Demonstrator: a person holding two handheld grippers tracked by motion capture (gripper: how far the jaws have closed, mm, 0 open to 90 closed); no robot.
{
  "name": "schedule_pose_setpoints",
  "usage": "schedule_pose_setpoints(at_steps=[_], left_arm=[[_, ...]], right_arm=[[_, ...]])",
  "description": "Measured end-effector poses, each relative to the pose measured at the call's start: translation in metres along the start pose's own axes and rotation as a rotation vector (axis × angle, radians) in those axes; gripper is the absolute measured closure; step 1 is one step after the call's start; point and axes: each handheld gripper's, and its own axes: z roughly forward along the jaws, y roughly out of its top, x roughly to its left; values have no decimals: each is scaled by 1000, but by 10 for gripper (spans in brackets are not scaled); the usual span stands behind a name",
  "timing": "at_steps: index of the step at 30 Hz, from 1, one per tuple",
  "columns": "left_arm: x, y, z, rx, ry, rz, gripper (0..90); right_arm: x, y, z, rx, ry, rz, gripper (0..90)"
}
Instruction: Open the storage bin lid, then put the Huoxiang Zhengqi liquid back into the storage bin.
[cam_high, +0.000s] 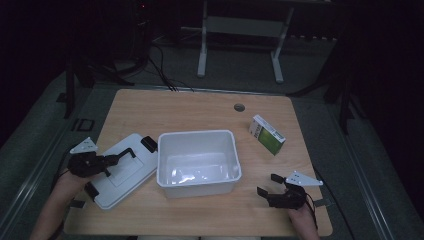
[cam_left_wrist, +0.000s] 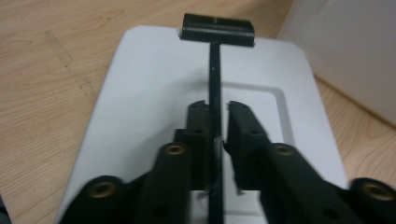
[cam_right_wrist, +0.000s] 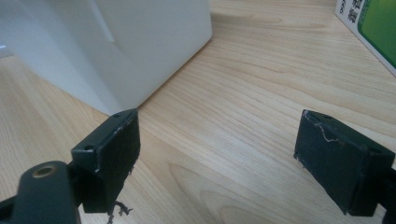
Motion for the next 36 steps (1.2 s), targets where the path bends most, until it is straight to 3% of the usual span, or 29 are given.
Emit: schedule_pose_setpoints(at_steps=[1,2,3,8,11,13,17,19,23,27,36], left_arm=[[0,1,0,0,9,-2,646],[1,2,-1,5,13,-2,646],[0,3,0,15,16,-10,532],[0,3,1,42,23,-22,462],[1,3,0,21,10,-45,443],[2,4,-2,9,15,-46,416],[1,5,-3,1,-15,-43,365],[1,5,-2,0,-7,-37,358],[1,5,-1,11,9,-33,358],[-1,4,1,19,2,-20,358],[1,3,-2,24,-1,-35,358]], right_arm=[[0,0,0,0,0,0,143],[0,0,0,1,0,-1,142],[1,0,-1,0,-19,3,142],[0,3,-6,-18,-41,1,143],[-2,7,-12,-28,-57,4,142],[-4,9,-15,-31,-56,9,142],[-10,13,-21,-15,-71,46,136],[-12,16,-25,9,-109,21,132],[-19,18,-29,2,-73,61,132],[-28,22,-34,16,-77,65,133],[-54,40,-36,17,-142,50,171]])
